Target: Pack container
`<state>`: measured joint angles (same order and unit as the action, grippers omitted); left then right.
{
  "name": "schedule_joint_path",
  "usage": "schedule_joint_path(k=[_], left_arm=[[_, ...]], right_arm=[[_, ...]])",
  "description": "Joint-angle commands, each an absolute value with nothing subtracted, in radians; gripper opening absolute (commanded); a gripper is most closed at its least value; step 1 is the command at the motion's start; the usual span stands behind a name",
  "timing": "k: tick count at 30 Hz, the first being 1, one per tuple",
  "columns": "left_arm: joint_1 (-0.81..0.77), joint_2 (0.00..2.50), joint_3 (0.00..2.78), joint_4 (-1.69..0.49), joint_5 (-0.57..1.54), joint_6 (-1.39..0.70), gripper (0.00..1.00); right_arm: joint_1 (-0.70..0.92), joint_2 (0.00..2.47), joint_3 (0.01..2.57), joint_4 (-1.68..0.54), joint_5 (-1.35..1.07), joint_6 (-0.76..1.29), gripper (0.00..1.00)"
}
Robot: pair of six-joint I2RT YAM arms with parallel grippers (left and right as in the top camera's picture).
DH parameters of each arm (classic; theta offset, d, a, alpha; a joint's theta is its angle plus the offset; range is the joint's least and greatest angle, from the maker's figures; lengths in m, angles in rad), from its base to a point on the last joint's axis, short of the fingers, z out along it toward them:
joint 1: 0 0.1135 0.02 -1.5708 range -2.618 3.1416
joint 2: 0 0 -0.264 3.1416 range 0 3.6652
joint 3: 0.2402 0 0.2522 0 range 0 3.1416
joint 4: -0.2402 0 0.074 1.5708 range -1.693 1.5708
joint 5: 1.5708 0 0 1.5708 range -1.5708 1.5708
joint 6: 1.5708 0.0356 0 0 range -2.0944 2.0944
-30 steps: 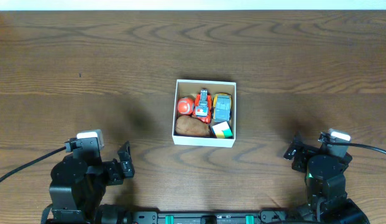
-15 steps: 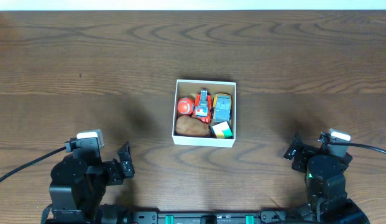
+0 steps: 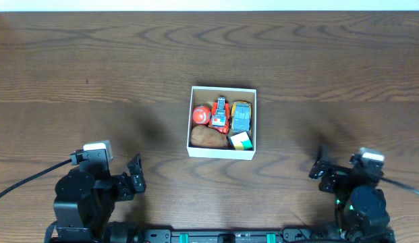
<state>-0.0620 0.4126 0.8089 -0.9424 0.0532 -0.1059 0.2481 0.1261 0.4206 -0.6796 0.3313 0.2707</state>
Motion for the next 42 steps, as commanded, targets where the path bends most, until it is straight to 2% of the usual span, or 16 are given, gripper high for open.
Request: schedule_joint_path(k=[1, 8, 17, 23, 28, 42], left_arm=[[-0.065, 0.416, 0.808, -0.946, 0.064, -0.113, 0.98], [-0.065, 0.416, 0.808, -0.946, 0.064, -0.113, 0.98], [-0.065, 0.416, 0.808, -0.946, 0.063, -0.113, 0.98], [-0.065, 0.416, 0.808, -0.946, 0.064, -0.113, 0.98], [-0.065, 0.416, 0.808, -0.946, 0.064, -0.113, 0.98], [-0.065, 0.416, 0.808, -0.946, 0.064, -0.113, 0.98]], right_arm=[[0.193, 0.051, 0.316, -0.583, 0.107, 0.049, 0.99], [0.147, 0.005, 0.152, -0.271, -0.057, -0.097, 0.99], [0.117, 0.005, 0.004, -0.065, -0.098, -0.151, 0.99], [0.089, 0.005, 0.006, -0.069, -0.049, -0.149, 0.99], [0.072, 0.005, 0.006, -0.075, 0.020, -0.047, 0.99], [0.056, 0.006, 0.006, -0.074, 0.007, -0.004, 0.99]])
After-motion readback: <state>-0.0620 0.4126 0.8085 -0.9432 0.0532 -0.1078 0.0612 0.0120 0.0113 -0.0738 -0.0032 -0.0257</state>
